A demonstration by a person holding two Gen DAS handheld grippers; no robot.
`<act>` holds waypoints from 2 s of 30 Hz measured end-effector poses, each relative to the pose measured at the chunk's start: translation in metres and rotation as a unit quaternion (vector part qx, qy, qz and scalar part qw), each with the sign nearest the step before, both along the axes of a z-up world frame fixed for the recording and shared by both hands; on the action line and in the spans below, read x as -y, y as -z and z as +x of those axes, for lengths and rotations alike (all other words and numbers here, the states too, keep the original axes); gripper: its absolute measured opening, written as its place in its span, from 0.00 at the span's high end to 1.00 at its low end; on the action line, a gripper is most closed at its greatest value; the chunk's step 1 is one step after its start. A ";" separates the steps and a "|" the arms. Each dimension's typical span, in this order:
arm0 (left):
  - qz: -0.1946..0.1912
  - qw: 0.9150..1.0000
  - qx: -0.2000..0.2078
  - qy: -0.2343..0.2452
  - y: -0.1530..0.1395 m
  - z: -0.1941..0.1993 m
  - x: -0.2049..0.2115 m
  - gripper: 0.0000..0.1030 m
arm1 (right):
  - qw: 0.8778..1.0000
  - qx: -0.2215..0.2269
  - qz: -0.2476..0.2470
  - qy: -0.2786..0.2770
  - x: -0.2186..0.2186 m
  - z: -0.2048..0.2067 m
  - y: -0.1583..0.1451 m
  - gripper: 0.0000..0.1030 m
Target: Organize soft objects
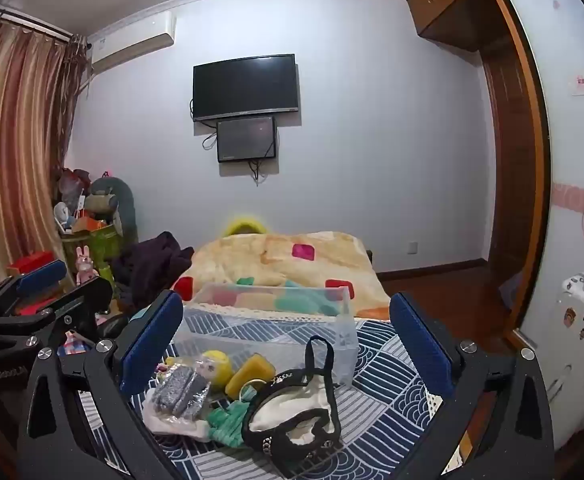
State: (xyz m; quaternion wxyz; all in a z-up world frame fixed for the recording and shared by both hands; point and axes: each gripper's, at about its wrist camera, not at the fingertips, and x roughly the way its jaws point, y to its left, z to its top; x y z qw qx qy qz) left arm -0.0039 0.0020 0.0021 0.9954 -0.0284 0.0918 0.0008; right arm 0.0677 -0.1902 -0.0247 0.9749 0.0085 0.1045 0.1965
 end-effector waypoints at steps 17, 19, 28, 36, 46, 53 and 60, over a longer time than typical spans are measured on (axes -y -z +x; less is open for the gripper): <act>-0.004 1.000 -0.006 0.003 0.000 0.003 -0.001 0.00 | 1.000 0.004 0.006 0.000 0.002 -0.008 -0.010 0.00; -0.003 1.000 -0.006 0.002 0.000 0.003 0.000 0.00 | 1.000 0.004 0.007 0.000 0.002 -0.007 -0.008 0.00; -0.002 1.000 -0.005 -0.001 0.000 0.003 0.000 0.00 | 1.000 0.006 0.007 -0.003 0.000 -0.006 -0.011 0.00; -0.002 1.000 -0.004 0.000 0.000 0.003 0.000 0.00 | 1.000 0.006 0.009 -0.003 0.000 -0.006 -0.011 0.00; -0.002 1.000 -0.005 0.002 -0.001 0.003 0.000 0.00 | 1.000 0.006 0.010 -0.003 0.000 -0.007 -0.010 0.00; -0.002 1.000 -0.004 0.003 0.000 0.003 0.001 0.00 | 1.000 0.007 0.010 -0.004 0.000 -0.007 -0.012 0.00; -0.002 1.000 -0.005 0.003 0.000 0.003 0.001 0.00 | 1.000 0.007 0.010 -0.004 -0.001 -0.007 -0.011 0.00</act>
